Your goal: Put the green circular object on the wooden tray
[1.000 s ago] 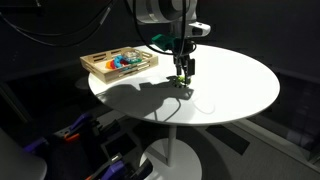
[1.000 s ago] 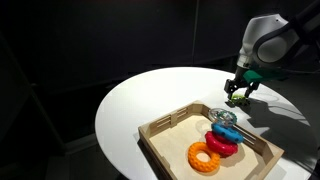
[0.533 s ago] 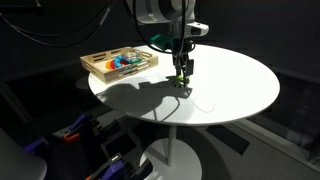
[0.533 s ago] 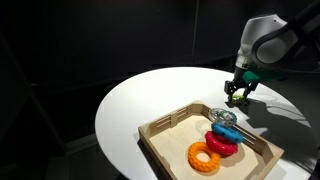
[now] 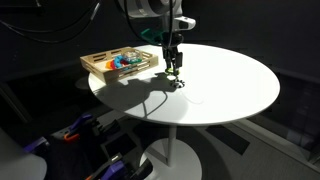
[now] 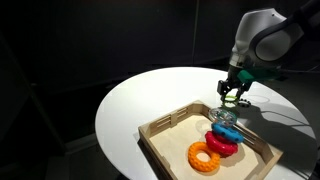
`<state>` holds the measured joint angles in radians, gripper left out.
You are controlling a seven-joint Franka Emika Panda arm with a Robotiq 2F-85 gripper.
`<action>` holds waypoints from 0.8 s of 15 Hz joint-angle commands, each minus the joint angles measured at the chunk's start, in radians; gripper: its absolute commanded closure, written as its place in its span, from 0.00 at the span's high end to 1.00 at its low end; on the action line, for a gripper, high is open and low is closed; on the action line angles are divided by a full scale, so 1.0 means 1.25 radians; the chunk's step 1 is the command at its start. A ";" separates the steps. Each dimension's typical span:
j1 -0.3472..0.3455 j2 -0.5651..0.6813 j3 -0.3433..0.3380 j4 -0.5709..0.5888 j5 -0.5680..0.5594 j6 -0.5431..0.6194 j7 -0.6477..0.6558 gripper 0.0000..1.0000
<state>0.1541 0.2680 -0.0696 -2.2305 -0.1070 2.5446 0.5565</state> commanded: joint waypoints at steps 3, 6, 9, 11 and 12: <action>-0.017 -0.083 0.039 -0.033 0.080 -0.028 -0.039 0.49; -0.020 -0.107 0.065 -0.052 0.150 -0.018 -0.068 0.49; -0.021 -0.129 0.093 -0.068 0.232 -0.019 -0.106 0.49; -0.020 -0.141 0.108 -0.078 0.278 -0.019 -0.130 0.49; -0.019 -0.147 0.113 -0.082 0.292 -0.017 -0.138 0.49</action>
<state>0.1477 0.1358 0.0412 -2.2968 0.1916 2.5304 0.4387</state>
